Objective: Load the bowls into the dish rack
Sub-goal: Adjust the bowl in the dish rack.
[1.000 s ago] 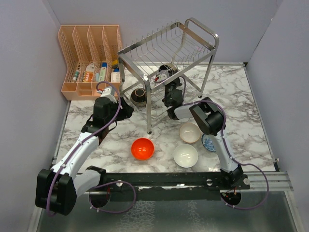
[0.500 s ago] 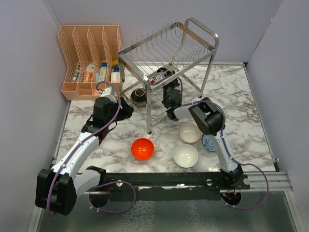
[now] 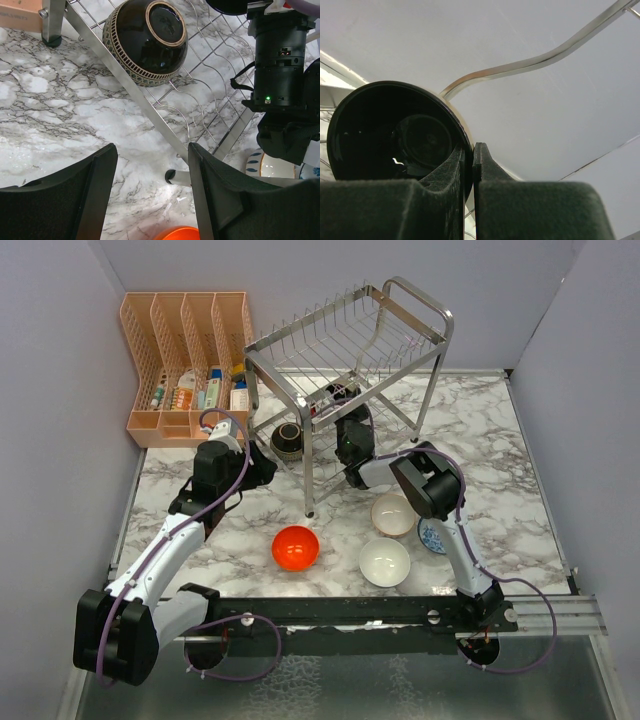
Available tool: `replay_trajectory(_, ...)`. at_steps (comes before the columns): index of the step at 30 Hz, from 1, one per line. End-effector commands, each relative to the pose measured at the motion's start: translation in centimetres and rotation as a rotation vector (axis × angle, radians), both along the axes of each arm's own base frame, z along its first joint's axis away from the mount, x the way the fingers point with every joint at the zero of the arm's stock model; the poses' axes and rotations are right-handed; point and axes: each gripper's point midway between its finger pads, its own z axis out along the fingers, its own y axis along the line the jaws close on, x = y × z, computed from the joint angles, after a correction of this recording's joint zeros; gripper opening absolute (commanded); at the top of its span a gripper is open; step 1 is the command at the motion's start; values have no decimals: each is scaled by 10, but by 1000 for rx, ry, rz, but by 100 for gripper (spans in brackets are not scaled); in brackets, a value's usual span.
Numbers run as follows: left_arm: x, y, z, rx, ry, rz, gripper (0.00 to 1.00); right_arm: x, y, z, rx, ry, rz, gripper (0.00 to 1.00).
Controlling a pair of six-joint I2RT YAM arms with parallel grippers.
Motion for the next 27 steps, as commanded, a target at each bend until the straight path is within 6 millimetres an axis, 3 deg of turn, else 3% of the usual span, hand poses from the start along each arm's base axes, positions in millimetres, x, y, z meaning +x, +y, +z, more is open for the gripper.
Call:
replay_trajectory(1, 6, 0, 15, -5, -51, -2, 61, -4, 20, 1, -60, 2, 75, 1)
replay_trajectory(14, 7, 0, 16, -5, -54, 0, 61, -20, 52, 2, -122, 55, 243, 4)
replay_trajectory(21, 7, 0, 15, -4, -50, 2, 61, -17, 39, 11, -108, -10, 145, 1)
replay_trajectory(24, 7, 0, 14, -4, -48, 0, 61, -18, 41, 9, -113, 4, 161, 1)
replay_trajectory(27, 8, 0, 14, -4, -50, 1, 61, -21, 45, 7, -117, 19, 191, 7)
